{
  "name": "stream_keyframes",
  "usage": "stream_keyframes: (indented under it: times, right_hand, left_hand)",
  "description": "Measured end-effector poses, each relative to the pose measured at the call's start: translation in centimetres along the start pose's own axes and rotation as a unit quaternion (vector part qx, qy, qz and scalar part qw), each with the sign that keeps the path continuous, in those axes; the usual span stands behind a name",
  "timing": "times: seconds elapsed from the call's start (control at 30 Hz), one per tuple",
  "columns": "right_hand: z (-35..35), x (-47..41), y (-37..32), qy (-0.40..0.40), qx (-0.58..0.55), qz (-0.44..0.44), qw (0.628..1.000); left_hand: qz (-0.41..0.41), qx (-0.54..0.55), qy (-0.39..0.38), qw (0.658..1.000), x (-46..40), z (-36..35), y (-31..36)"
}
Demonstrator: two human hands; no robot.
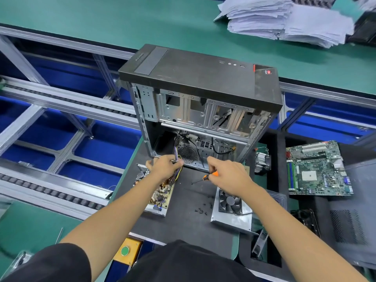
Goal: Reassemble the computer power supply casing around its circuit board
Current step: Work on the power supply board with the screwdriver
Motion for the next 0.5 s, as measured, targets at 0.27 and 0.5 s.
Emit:
stream_keyframes:
  times: [0.27, 0.5]
  right_hand:
    - [-0.2, 0.6, 0.3, 0.001, 0.001, -0.005, 1.0]
    - [-0.3, 1.0, 0.3, 0.007, 0.008, -0.004, 1.0]
  left_hand:
    - [-0.129, -0.036, 0.063, 0.989, 2.8, 0.4, 2.2]
    - [-0.155, 0.144, 0.01, 0.977, 4.6, -0.3, 0.2]
Point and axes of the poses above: each hand's wrist, its own x-axis away from the middle knuckle, its own z-axis out of the back of the hand, y = z × x, the point moved 6 cm from there along -x, towards the middle knuckle, and after that the axes turned 13 degrees about -z, right-handed, at the moved point
